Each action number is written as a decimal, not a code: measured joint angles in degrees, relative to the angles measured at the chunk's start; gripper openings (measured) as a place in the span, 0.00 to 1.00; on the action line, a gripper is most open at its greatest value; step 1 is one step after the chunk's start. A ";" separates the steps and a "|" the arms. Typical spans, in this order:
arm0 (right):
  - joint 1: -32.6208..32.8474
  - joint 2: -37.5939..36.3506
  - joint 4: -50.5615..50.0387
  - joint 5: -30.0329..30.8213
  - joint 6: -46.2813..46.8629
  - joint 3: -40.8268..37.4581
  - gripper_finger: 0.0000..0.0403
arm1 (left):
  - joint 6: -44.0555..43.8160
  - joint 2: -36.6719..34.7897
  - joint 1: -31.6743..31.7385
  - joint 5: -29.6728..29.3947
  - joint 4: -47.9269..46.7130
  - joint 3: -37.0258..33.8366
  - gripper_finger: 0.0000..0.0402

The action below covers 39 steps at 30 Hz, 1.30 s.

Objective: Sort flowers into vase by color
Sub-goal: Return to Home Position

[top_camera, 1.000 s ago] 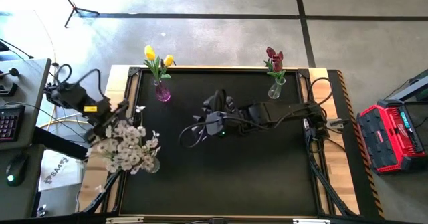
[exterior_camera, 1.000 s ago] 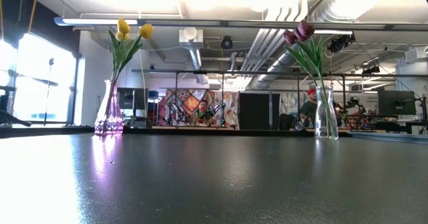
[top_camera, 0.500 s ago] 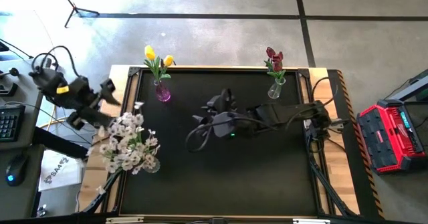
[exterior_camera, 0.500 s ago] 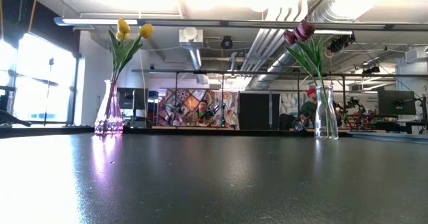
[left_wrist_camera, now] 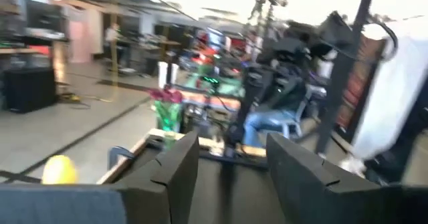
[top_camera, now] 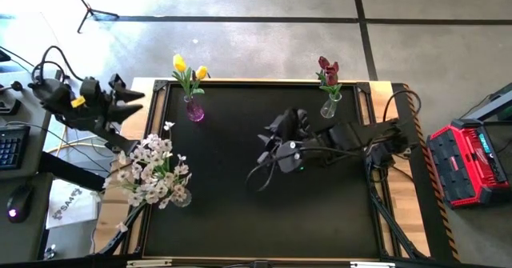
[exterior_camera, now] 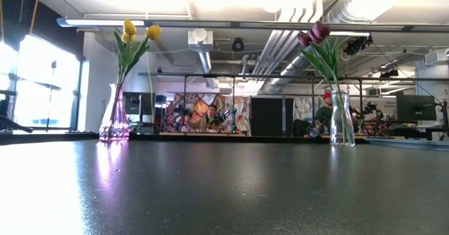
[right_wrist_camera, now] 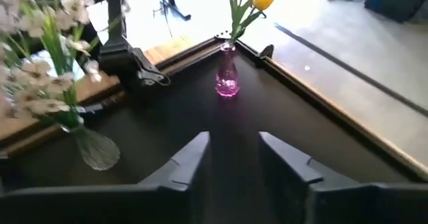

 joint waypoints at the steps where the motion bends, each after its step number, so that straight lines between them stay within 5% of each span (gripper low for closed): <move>1: 0.02 -0.41 -0.65 -0.05 -1.05 0.00 0.27 | -0.18 -0.39 -0.08 -0.95 0.10 0.06 0.40; 10: 2.07 -8.13 -3.89 -1.50 -10.56 -0.22 0.02 | -5.96 -1.43 -1.02 -2.96 -2.32 -3.92 0.25; 27: 4.08 -18.09 -9.64 -4.24 -16.87 -2.42 0.00 | -5.76 -1.14 -1.02 -5.00 8.92 -10.21 0.01; 33: 6.48 -27.76 -0.66 -1.77 -16.13 -17.54 0.00 | -4.55 -0.05 -1.02 -6.42 9.35 -10.23 0.00; 39: 4.72 -42.68 28.43 -8.73 -22.38 -45.42 0.00 | -5.03 0.36 -1.02 -6.48 9.19 -10.23 0.00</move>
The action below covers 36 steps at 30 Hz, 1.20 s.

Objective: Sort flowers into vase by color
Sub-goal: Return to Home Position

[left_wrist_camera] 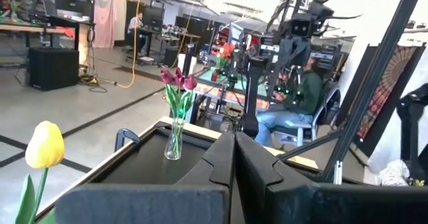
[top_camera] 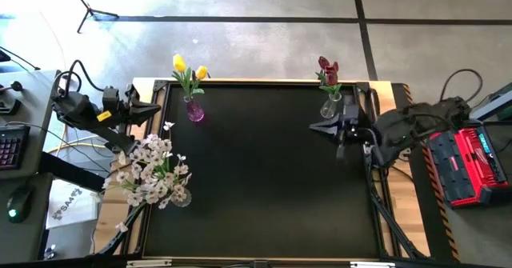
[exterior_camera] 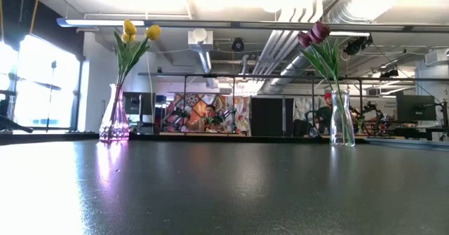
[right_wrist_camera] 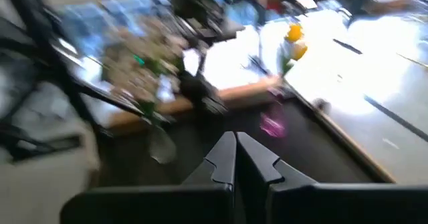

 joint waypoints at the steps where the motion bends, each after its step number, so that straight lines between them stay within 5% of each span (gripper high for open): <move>1: -0.79 -2.44 5.87 -2.48 -1.30 -4.75 0.00 | -0.17 0.08 0.00 0.08 -0.23 0.02 0.00; 8: -7.57 -16.27 40.54 -15.15 -7.72 -33.41 0.00 | -2.95 1.71 0.00 -0.20 -4.15 0.00 0.00; 16: -13.13 -24.00 56.65 -18.69 -2.38 -52.11 0.00 | -6.42 0.22 0.06 -2.85 -12.24 0.01 0.00; 21: -14.83 -24.44 58.45 -18.70 1.43 -55.76 0.00 | -10.12 -3.61 0.04 -2.84 -21.02 0.00 0.00; 26: -15.71 -24.56 58.27 -18.73 -8.30 -55.80 0.00 | -4.65 -9.18 -0.20 -2.96 -20.72 -0.70 0.00; 31: -17.17 -26.08 57.15 -20.87 -13.80 -55.82 0.00 | -5.57 -16.32 -3.36 -2.54 -16.21 -9.42 0.00; 36: -19.02 -28.59 58.22 -24.05 -11.59 -60.09 0.00 | -3.23 -15.96 -6.15 -2.54 -10.95 -15.44 0.00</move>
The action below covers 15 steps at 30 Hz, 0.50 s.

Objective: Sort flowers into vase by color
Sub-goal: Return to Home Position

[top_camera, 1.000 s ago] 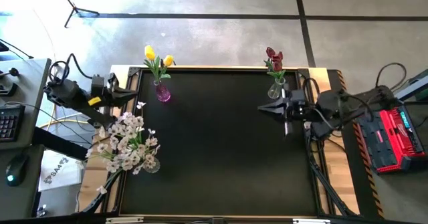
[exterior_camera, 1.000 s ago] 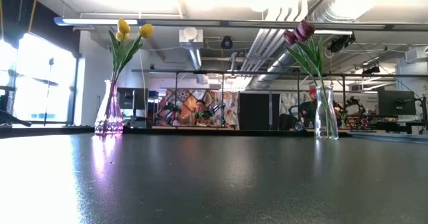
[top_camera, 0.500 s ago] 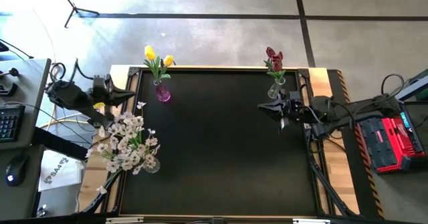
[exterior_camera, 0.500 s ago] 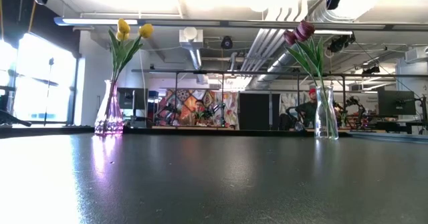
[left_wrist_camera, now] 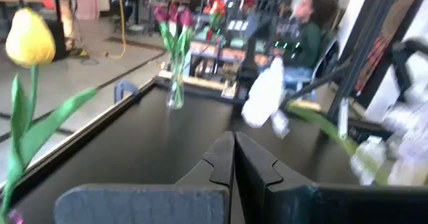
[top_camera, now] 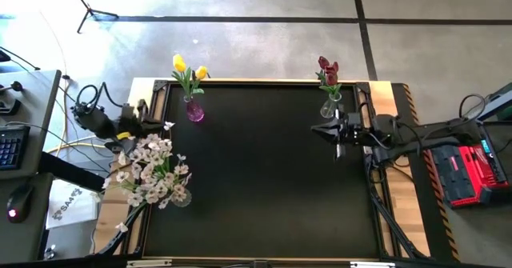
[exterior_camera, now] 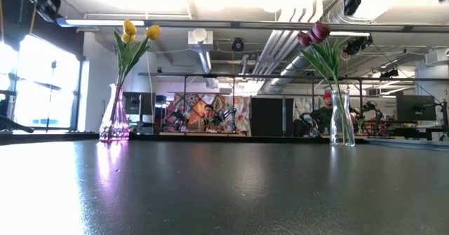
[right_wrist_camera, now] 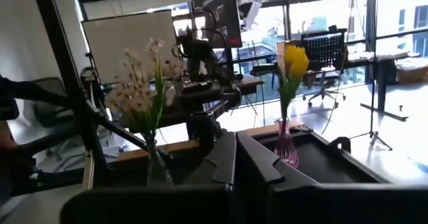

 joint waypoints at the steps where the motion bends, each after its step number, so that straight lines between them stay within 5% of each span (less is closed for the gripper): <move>1: -0.23 -0.61 1.31 -0.39 0.74 -1.60 0.00 | 0.37 0.28 -0.46 -0.01 1.15 -0.08 0.00; 7: -1.19 -4.22 13.11 -0.43 2.84 -11.13 0.00 | -0.45 -0.75 -1.13 -0.36 1.55 -0.22 0.00; 15: -1.21 -13.68 7.48 1.94 2.18 -13.74 0.00 | -0.47 -0.63 -1.21 2.01 10.05 -5.81 0.00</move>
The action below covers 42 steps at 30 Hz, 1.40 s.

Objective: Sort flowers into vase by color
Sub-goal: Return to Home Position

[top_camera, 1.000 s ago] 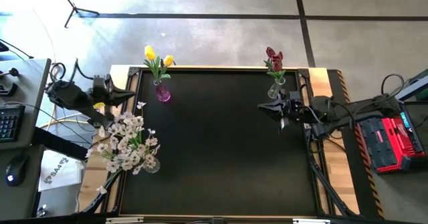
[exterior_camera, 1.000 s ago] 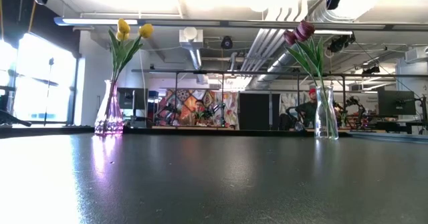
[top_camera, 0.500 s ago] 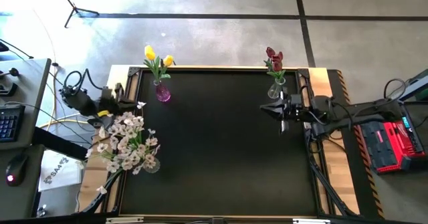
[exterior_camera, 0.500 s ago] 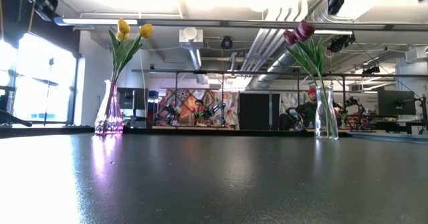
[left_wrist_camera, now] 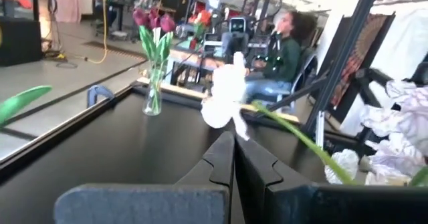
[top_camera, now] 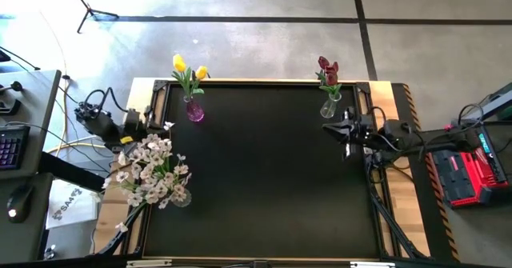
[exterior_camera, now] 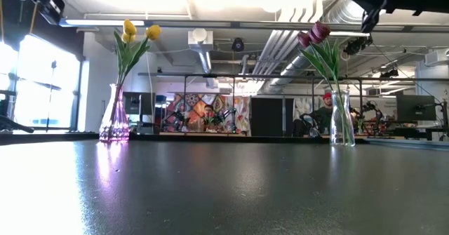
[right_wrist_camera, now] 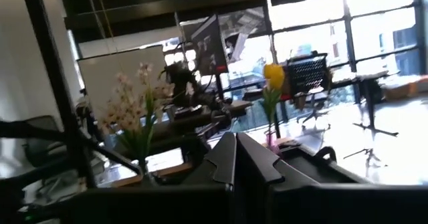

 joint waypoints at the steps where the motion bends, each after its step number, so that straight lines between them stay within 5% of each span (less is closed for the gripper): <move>1: 0.00 -1.11 -0.76 0.62 -0.67 0.00 0.00 | 0.28 -0.02 0.00 0.02 1.30 -0.85 0.00; 16: 0.02 -4.53 -8.10 0.82 0.58 0.00 0.00 | 0.29 -0.10 1.42 1.43 11.91 -10.95 0.00; 27: 0.02 -4.53 -8.09 -0.13 0.18 0.00 0.00 | 1.38 -0.10 10.50 11.57 24.15 -21.03 0.00; 37: 0.02 -4.36 -9.50 -2.89 2.01 -0.07 0.00 | 6.71 -0.11 20.60 16.77 20.90 -21.71 0.00; 42: 0.02 -3.61 -2.97 -2.86 3.80 -5.41 0.00 | 3.99 -0.11 26.87 26.81 19.95 -21.71 0.00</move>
